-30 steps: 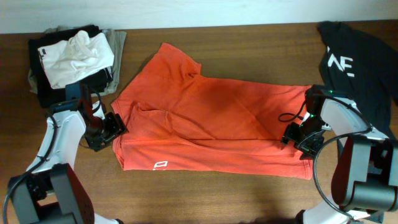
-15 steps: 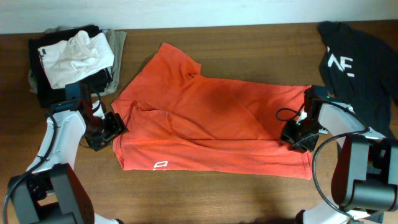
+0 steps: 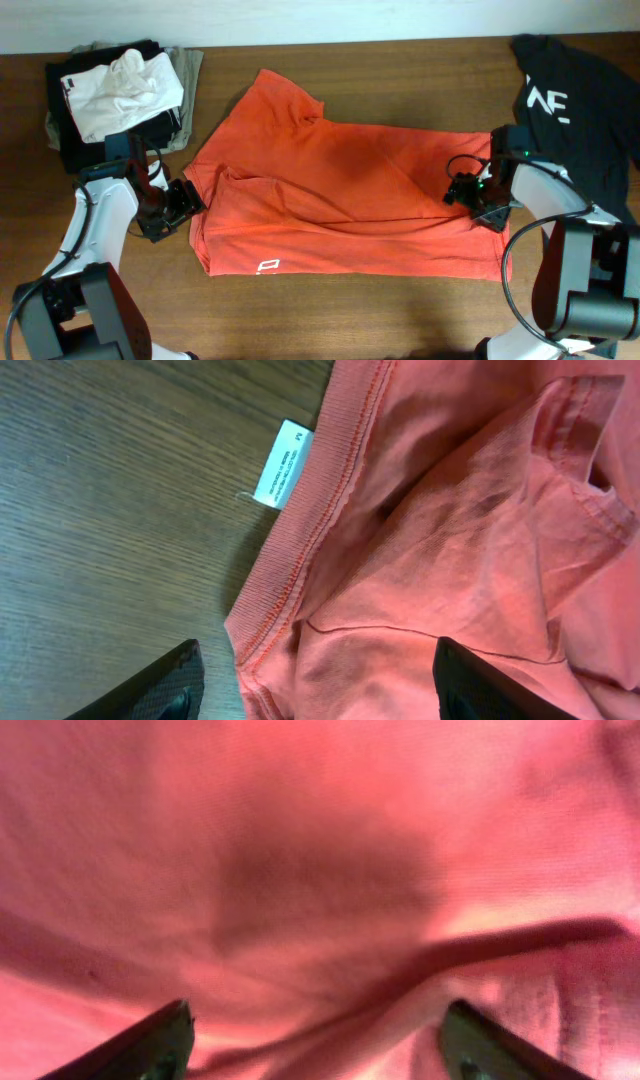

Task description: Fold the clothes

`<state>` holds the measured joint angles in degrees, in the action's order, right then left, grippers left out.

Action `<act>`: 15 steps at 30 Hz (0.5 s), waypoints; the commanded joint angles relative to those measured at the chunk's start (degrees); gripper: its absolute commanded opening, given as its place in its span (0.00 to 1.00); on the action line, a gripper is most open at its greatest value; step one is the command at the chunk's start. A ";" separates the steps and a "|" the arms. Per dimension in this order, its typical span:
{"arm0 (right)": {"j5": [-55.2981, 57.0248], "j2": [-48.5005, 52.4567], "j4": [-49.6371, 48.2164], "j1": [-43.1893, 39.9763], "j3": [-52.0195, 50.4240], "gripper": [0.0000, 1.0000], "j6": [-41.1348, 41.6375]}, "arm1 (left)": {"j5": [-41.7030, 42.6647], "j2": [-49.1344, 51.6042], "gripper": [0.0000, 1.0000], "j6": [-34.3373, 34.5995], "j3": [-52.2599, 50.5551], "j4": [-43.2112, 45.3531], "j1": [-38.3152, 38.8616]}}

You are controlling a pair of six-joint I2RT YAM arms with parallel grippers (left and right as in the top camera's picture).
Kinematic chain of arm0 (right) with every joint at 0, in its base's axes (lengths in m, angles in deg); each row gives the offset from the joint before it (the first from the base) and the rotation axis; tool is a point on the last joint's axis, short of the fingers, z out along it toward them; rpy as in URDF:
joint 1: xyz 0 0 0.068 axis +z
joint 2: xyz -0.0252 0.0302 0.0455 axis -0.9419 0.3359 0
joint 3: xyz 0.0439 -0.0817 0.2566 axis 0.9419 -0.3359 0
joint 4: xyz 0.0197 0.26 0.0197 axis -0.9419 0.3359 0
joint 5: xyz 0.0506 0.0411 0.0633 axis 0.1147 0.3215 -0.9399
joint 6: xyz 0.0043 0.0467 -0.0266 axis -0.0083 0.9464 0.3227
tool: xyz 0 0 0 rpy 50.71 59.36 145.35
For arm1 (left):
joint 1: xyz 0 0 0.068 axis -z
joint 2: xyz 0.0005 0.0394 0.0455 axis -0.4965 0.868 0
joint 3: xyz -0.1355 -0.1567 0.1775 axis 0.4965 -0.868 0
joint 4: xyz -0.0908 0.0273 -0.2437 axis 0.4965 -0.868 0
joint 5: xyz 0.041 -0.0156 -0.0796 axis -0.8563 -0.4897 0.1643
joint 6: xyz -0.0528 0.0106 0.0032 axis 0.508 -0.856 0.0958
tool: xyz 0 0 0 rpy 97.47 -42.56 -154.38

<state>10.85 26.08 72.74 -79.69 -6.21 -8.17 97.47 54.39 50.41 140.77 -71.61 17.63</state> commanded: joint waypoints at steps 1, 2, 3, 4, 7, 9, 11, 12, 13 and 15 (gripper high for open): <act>2.84 -0.09 7.76 -0.07 10.82 0.91 -0.28 | -0.37 -0.92 0.65 -0.07 0.37 0.28 -0.22; 2.82 -0.09 11.32 -0.07 14.45 0.93 -0.28 | -0.37 -1.49 0.62 -0.07 0.76 0.09 0.04; 2.78 -0.09 14.99 -0.04 18.01 0.94 -0.28 | -0.35 -2.32 0.61 -0.07 1.07 -0.07 0.70; 1.55 -0.09 20.35 0.04 22.71 0.94 -0.87 | -0.31 -3.87 0.56 -0.11 1.16 0.17 2.60; -10.36 -0.07 27.89 3.37 25.40 0.43 -9.55 | 4.61 -4.42 0.49 -3.26 1.03 0.90 12.24; -10.56 -0.04 28.09 9.20 21.03 0.17 -9.68 | 5.09 -2.99 0.26 -0.76 1.01 0.22 18.82; -10.82 0.04 25.16 14.91 16.83 0.10 -9.66 | 5.07 -1.07 0.03 0.24 0.98 -0.02 22.69; -11.43 0.04 22.47 19.50 14.01 0.09 -9.44 | 5.05 0.52 0.01 0.87 0.96 -0.55 24.28; -11.61 0.04 20.52 23.04 12.35 0.09 -8.57 | 5.07 2.21 0.01 1.31 0.92 -1.20 24.96; -11.61 0.15 16.96 28.04 10.05 0.13 -4.20 | 5.05 4.96 0.01 1.29 0.48 -1.51 25.00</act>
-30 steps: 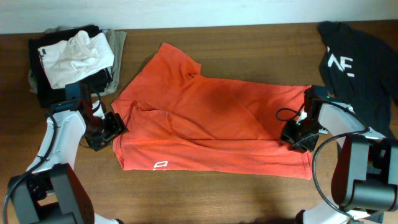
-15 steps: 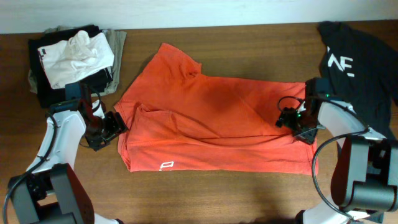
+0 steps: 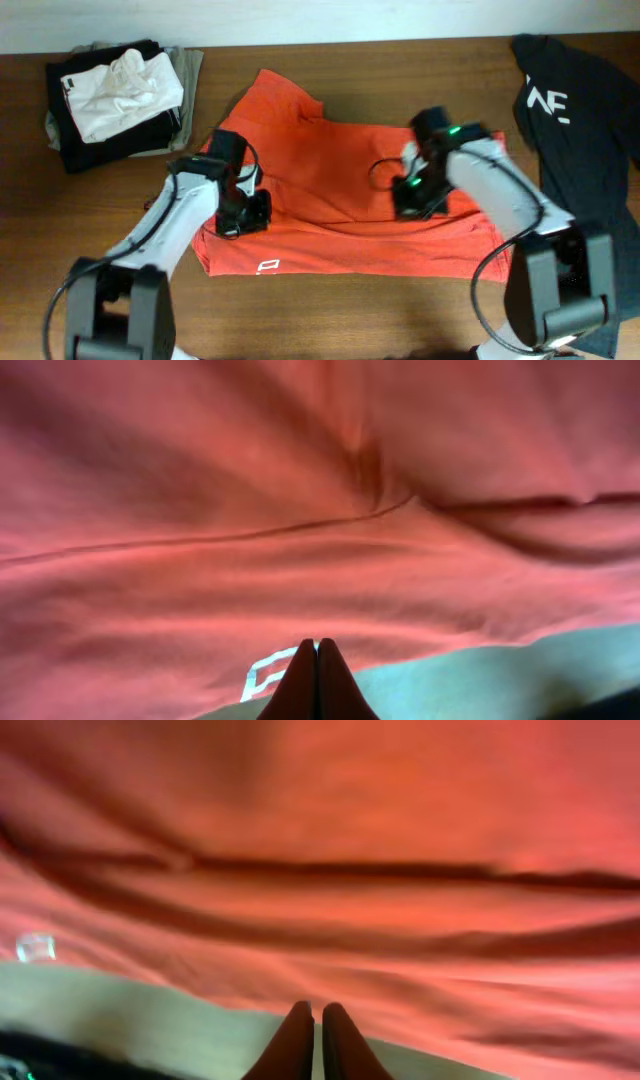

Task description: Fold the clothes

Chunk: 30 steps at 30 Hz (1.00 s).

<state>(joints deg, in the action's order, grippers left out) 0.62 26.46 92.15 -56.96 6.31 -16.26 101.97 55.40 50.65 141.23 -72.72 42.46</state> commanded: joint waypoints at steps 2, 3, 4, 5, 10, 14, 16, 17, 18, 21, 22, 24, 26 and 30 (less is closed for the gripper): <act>-2.27 0.37 -5.18 9.33 -3.96 0.15 7.13 | 0.50 6.62 0.01 1.03 -0.02 0.39 0.17; -3.89 1.25 -6.34 10.91 -4.15 0.15 7.93 | 0.52 8.48 0.01 1.03 -0.02 0.98 0.17; -5.90 2.27 -7.37 12.09 -4.13 0.15 7.91 | 0.52 9.79 0.01 1.03 -0.02 1.18 0.17; -7.63 3.65 -8.46 13.16 -4.15 0.15 7.93 | 0.52 10.97 0.01 1.03 -0.02 1.53 0.17; -8.44 8.28 -10.25 14.34 -4.13 0.15 12.48 | -1.57 12.28 0.01 1.05 -0.04 2.16 -0.11; -7.74 9.81 -11.23 14.27 -4.15 0.15 12.72 | -2.54 12.28 0.01 1.03 -0.09 2.29 -0.15; -3.39 10.08 -12.66 14.01 -4.15 0.20 12.39 | -2.56 12.28 0.01 1.05 -0.09 2.29 -0.15; -2.95 10.08 -12.85 13.62 -4.15 0.21 12.39 | -2.56 12.28 0.01 1.05 -0.09 2.21 -0.22; -2.49 10.08 -12.90 13.11 -4.13 0.21 12.39 | -2.82 12.28 0.01 1.03 -0.09 2.19 -0.61; 1.18 10.08 -12.90 10.62 -4.13 0.22 12.37 | -3.41 12.28 0.01 1.03 -0.09 2.12 -3.48; 1.92 10.08 -13.00 9.70 -4.13 0.22 12.39 | -3.43 12.28 0.01 1.01 -0.09 1.92 -4.61; 5.20 10.08 -13.53 8.15 -4.13 0.21 12.39 | -3.87 12.28 0.01 0.98 -0.09 1.75 -6.12; 8.79 10.08 -14.84 6.54 -4.13 0.22 12.37 | -6.12 12.28 0.01 0.81 -0.09 1.75 -6.75; 12.28 10.05 -17.22 4.13 -4.04 0.22 11.50 | -9.29 12.28 0.01 0.85 -0.09 1.75 -6.78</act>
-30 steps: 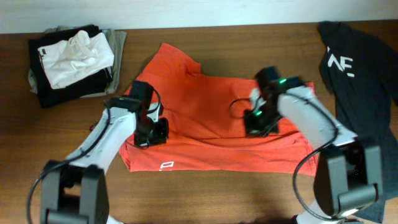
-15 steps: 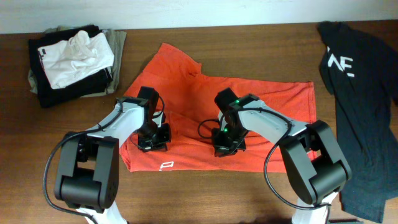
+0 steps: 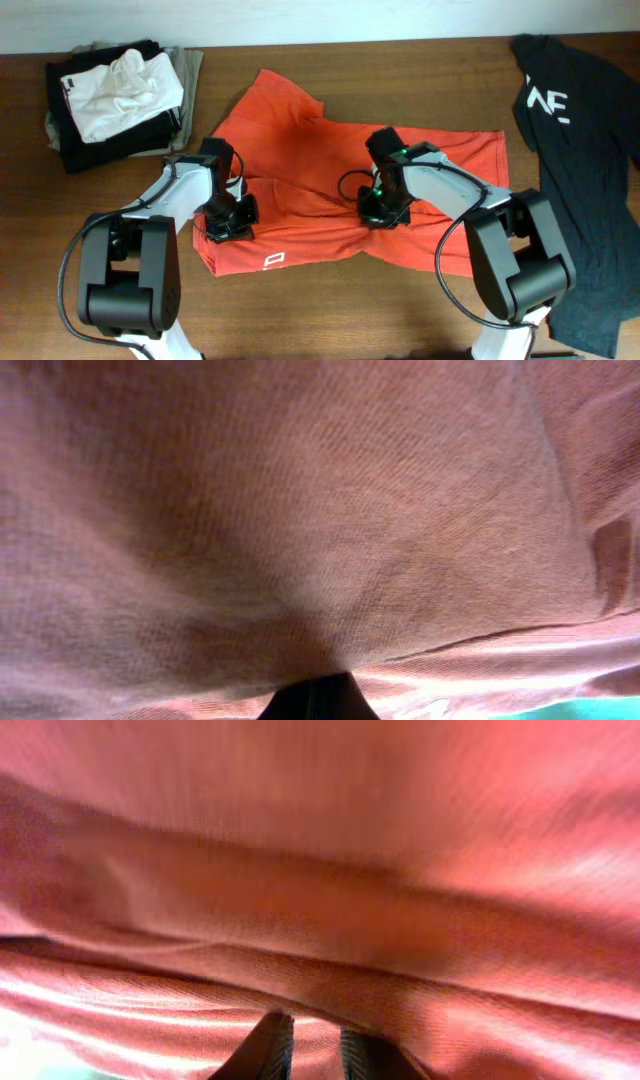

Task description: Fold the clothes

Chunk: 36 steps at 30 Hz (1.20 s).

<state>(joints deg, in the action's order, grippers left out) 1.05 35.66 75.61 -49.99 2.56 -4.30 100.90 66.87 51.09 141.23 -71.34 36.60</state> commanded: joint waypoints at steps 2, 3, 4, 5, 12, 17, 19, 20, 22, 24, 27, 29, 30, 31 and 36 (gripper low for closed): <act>13.94 0.85 1.95 -3.74 0.81 0.29 -1.75 | -14.80 0.81 0.01 2.08 -0.09 -0.37 -1.86; 15.91 0.85 5.55 -4.59 2.56 0.31 -1.77 | -16.33 0.81 0.01 2.34 -0.09 -0.79 -3.17; 16.76 0.85 9.01 -5.18 4.48 0.32 -2.36 | -17.46 0.81 0.01 2.34 -0.09 -1.20 -4.94; 17.00 0.85 12.70 -5.79 6.67 0.33 -3.04 | -18.34 0.81 0.01 2.32 -0.07 -1.68 -7.21; 17.00 0.85 25.86 -7.43 10.16 0.43 -3.04 | -19.02 0.79 0.01 3.41 0.63 -6.12 -14.78; 14.60 0.85 31.17 -7.21 9.40 0.04 -2.62 | -16.68 0.79 0.13 3.37 0.63 -5.90 -13.05; 13.31 0.83 30.86 -7.10 6.67 0.04 -2.56 | -13.94 0.79 0.49 3.39 0.63 -5.38 -12.83; 12.57 0.83 29.33 -6.82 4.09 0.04 -2.60 | -13.07 0.79 0.83 3.34 0.63 -5.03 -12.83; 11.87 0.83 24.61 -7.02 -1.46 0.04 -2.56 | -12.92 0.79 0.83 2.25 0.68 -4.31 -12.76; 10.62 0.83 22.56 -8.33 -4.50 0.04 -2.47 | -12.79 0.79 0.83 1.88 0.76 -4.37 -12.59; 11.65 0.83 21.57 -11.76 -7.08 0.04 0.74 | -12.59 0.79 0.83 1.88 0.81 -4.50 -11.50; 13.29 0.83 21.09 -13.84 -7.61 0.04 3.06 | -12.61 0.46 0.83 1.90 0.85 -5.14 -10.51; 13.25 0.83 20.48 -14.53 -7.76 0.04 3.06 | -12.63 0.15 0.83 1.90 1.03 -5.66 -10.21; 13.31 0.83 19.12 -15.91 -8.17 0.04 3.02 | -12.61 -1.16 0.83 1.95 1.36 -6.40 -9.79; 14.38 0.83 16.26 -21.66 -10.99 0.04 4.90 | -12.83 -13.75 0.84 2.10 1.55 -6.82 -9.49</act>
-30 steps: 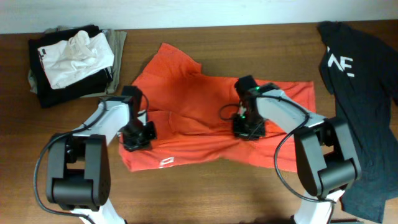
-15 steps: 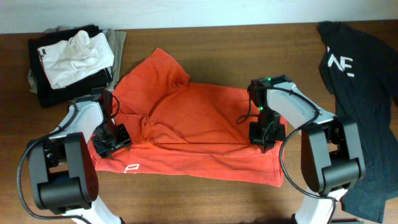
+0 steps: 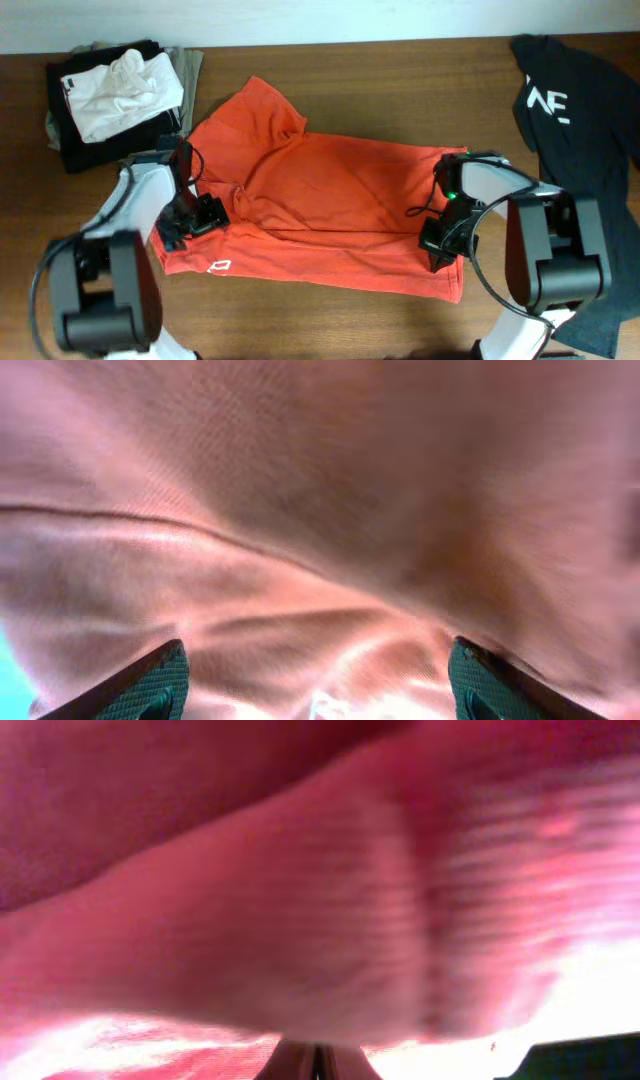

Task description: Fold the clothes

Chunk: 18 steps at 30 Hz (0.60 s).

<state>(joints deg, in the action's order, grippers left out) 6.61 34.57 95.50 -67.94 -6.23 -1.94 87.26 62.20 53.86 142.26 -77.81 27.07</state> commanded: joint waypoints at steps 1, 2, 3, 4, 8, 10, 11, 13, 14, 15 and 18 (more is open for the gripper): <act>9.94 1.92 -3.52 -5.77 -2.21 0.04 2.62 | 0.76 -12.07 0.84 -0.68 0.52 -0.66 0.04; 10.38 1.92 -3.50 -7.45 -2.19 0.04 2.60 | 0.76 -14.36 0.85 -0.68 0.52 -0.74 0.04; 11.52 1.75 -3.48 -9.25 -2.14 0.04 2.60 | 0.76 -16.15 0.86 -0.68 0.52 -0.72 0.04; 12.66 1.16 -3.45 -11.52 -2.14 0.04 2.62 | 0.72 -18.51 0.87 -0.68 0.52 -0.57 0.04; 14.97 -4.33 0.00 -15.06 0.42 0.04 2.58 | 0.85 -22.03 0.97 -0.70 0.90 3.69 1.22; 16.15 -7.93 4.33 -15.06 4.66 0.04 2.58 | 0.83 -22.03 0.99 -0.72 1.49 8.85 3.23; 16.15 -9.49 5.95 -15.06 6.71 0.06 2.51 | 0.83 -22.01 0.99 -0.72 1.81 11.56 3.91; 16.06 -12.02 9.46 -15.06 11.21 0.92 -0.90 | 0.83 -21.92 0.99 -0.90 2.49 19.67 5.16; 16.02 -12.31 11.30 -15.06 13.00 0.99 -1.84 | 0.85 -21.68 0.98 -0.92 2.71 23.17 5.29; 15.43 -12.28 12.72 -15.06 14.43 0.99 -2.01 | 0.90 -21.07 0.98 -1.29 2.84 26.62 5.31; 13.92 -12.31 13.27 -13.73 15.47 0.99 -4.79 | 5.01 -12.00 0.98 -8.81 10.95 31.15 5.31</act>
<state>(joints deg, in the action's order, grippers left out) 20.66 22.72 108.59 -82.86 8.22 -4.67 88.55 41.98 51.59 144.99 -47.04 32.27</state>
